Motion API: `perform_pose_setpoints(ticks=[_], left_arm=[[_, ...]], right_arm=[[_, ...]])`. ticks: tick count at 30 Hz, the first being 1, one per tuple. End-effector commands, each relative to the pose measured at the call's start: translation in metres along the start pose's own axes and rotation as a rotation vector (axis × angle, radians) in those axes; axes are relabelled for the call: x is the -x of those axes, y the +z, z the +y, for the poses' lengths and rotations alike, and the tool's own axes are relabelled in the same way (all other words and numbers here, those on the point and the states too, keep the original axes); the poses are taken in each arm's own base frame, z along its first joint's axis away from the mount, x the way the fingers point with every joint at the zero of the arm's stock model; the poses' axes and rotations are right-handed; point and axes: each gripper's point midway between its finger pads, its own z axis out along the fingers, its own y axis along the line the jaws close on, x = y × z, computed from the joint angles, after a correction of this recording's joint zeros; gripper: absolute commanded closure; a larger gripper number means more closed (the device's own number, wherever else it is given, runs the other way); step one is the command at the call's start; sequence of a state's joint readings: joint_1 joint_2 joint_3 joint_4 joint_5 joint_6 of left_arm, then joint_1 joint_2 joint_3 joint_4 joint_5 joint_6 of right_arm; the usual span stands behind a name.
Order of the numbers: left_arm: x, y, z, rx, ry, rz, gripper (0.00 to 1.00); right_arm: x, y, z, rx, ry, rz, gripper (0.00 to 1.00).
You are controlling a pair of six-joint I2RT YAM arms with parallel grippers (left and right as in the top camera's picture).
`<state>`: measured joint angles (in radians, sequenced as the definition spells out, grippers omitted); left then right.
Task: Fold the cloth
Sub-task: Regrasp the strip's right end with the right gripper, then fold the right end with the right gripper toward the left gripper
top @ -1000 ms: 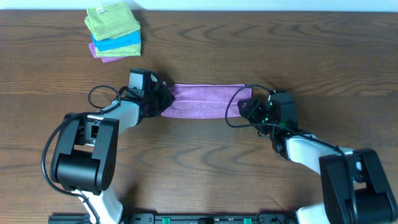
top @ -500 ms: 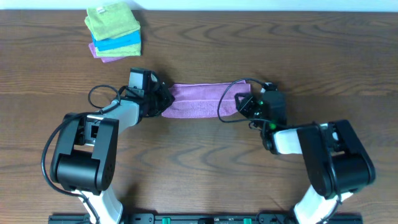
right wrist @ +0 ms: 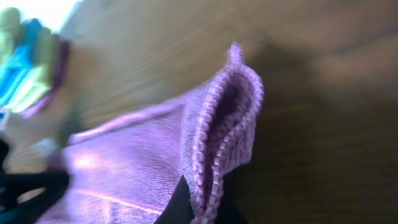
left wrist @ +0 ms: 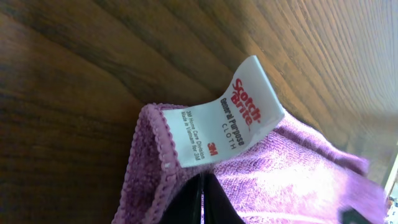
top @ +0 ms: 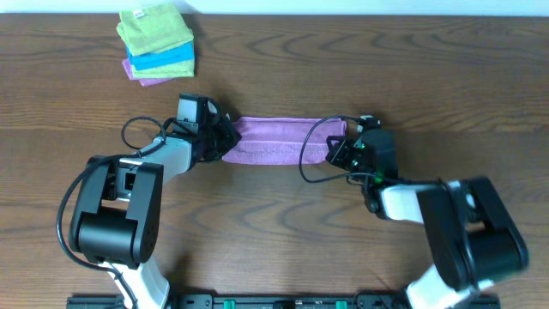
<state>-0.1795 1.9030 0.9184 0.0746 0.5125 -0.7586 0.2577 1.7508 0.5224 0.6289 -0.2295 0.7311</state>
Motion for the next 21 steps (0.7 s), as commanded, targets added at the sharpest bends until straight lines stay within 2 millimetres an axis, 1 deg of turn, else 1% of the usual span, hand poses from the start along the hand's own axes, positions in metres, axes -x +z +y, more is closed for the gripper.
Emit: perform_pose_setpoints(ticks=[1, 3, 6, 10, 13, 18, 21], left_arm=[[-0.010, 0.005, 0.015, 0.037, -0.008, 0.036, 0.94], [-0.011, 0.006, 0.013, 0.026, -0.007, 0.043, 0.94], [-0.013, 0.006, 0.011, 0.014, -0.007, 0.056, 0.94], [-0.015, 0.005, 0.009, 0.001, -0.007, 0.069, 0.94], [-0.016, 0.005, 0.008, -0.004, -0.004, 0.073, 0.94], [-0.015, 0.003, 0.005, -0.014, 0.001, 0.069, 0.94], [-0.013, 0.002, -0.002, -0.033, 0.022, 0.069, 0.94]], right_arm=[[0.013, -0.017, 0.029, 0.051, -0.134, -0.031, 0.99], [0.014, -0.024, 0.038, 0.055, -0.175, -0.025, 0.99], [0.014, -0.027, 0.051, 0.063, -0.213, -0.016, 0.99], [0.012, -0.024, 0.081, 0.106, -0.295, 0.005, 0.99], [0.013, -0.021, 0.104, 0.083, -0.387, 0.010, 0.99], [0.018, -0.020, 0.131, 0.062, -0.481, 0.010, 0.99], [0.022, -0.019, 0.138, 0.073, -0.486, 0.002, 0.99]])
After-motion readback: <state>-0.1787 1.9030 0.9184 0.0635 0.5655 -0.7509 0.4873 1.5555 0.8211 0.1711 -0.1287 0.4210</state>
